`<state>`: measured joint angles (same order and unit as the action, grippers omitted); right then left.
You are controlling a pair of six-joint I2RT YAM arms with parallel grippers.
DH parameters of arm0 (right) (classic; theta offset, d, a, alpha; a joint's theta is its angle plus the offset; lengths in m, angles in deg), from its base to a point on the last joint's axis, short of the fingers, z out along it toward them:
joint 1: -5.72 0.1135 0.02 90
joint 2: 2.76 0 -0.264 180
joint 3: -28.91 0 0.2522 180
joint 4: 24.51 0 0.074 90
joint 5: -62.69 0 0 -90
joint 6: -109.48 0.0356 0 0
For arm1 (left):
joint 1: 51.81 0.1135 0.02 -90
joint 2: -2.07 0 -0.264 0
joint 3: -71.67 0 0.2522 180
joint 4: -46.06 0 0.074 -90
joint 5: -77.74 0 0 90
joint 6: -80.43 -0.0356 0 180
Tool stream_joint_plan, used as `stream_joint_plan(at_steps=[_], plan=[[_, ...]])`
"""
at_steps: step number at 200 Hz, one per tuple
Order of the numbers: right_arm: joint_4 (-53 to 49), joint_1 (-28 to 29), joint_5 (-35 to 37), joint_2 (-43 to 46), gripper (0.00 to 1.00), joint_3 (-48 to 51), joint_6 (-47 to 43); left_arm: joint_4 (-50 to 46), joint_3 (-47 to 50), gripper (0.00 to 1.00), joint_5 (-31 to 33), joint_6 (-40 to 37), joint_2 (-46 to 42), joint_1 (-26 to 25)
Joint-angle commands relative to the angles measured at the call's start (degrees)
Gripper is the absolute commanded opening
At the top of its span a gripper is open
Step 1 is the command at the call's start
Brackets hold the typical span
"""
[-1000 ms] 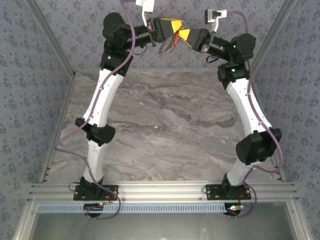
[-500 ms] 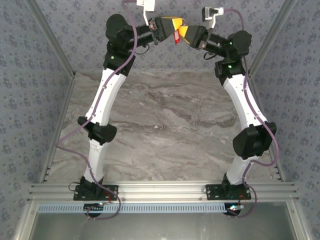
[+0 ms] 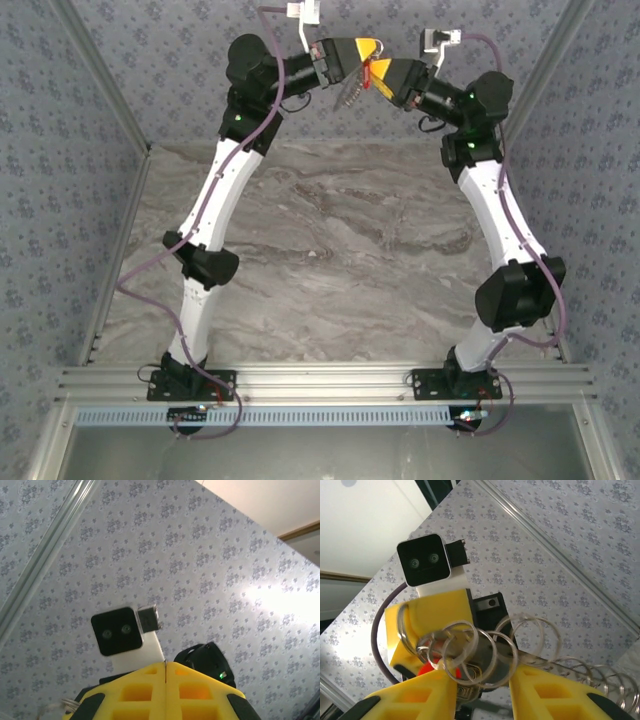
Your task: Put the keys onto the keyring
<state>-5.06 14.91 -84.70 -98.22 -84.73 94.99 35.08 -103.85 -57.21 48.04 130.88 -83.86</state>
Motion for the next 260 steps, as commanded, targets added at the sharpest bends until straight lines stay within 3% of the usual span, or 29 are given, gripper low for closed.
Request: stream_joint_plan(at_steps=[1, 47, 130, 138, 181, 219, 260], plan=[[-0.87, -1.56, 0.39, 3.25, 0.36, 3.76, -0.98, 7.3, -1.2, 0.0, 2.07, 5.22, 0.36, -0.13], [-2.53, -5.74, 1.21, 7.24, 0.37, 5.64, -1.94, 11.46, -1.26, 0.0, 3.44, 9.96, 1.61, 0.75], [-10.54, -6.05, 10.61, 3.88, 0.43, -8.38, -8.53, 18.38, -1.55, 0.0, 4.61, 15.92, 3.37, 1.15], [-10.92, -5.56, 11.29, 2.84, 0.41, -9.55, -8.53, 18.66, -1.55, 0.0, 4.56, 16.05, 3.37, 1.17], [-14.49, 2.12, 8.45, -1.01, 0.11, -14.73, -9.99, 18.37, -2.0, 0.0, 4.78, 15.76, 3.33, 1.51], [-14.25, 6.56, 5.55, 1.35, 0.09, -11.65, -10.97, 17.86, -2.25, 0.0, 5.04, 15.41, 3.49, 1.94], [-12.4, -0.77, 8.53, 5.65, 0.15, -6.76, -9.39, 17.68, -2.86, 0.0, 5.04, 15.52, 3.64, 2.01]])
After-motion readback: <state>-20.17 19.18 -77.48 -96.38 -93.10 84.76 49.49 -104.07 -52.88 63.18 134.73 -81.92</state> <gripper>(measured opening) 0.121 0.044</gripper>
